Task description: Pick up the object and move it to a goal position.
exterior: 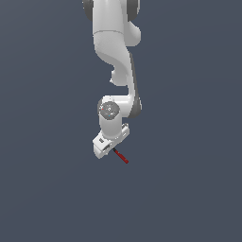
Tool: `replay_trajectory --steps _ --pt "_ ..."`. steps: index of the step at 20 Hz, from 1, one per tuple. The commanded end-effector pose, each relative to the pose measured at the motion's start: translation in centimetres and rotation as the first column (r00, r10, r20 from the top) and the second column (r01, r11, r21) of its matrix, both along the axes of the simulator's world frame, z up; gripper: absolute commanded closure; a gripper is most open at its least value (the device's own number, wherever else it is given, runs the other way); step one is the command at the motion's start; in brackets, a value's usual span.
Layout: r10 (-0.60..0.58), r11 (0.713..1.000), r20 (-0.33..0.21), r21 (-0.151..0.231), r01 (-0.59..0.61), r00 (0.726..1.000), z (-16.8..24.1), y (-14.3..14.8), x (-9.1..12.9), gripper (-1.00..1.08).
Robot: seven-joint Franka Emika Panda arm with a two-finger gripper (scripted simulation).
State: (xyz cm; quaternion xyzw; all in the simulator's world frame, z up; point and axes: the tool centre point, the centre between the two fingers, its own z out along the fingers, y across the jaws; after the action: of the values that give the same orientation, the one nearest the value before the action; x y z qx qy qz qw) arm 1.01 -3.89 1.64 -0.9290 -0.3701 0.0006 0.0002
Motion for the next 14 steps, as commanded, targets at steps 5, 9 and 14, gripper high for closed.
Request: replay_trajectory --steps 5,9,14 --pt "0.001 1.0 0.001 0.0 -0.001 1.0 -0.86 -0.01 0.14 1.08" --pt "0.001 1.0 0.001 0.0 -0.001 1.0 -0.86 -0.01 0.14 1.08" --pt "0.001 1.0 0.001 0.0 -0.001 1.0 -0.86 -0.01 0.14 1.08"
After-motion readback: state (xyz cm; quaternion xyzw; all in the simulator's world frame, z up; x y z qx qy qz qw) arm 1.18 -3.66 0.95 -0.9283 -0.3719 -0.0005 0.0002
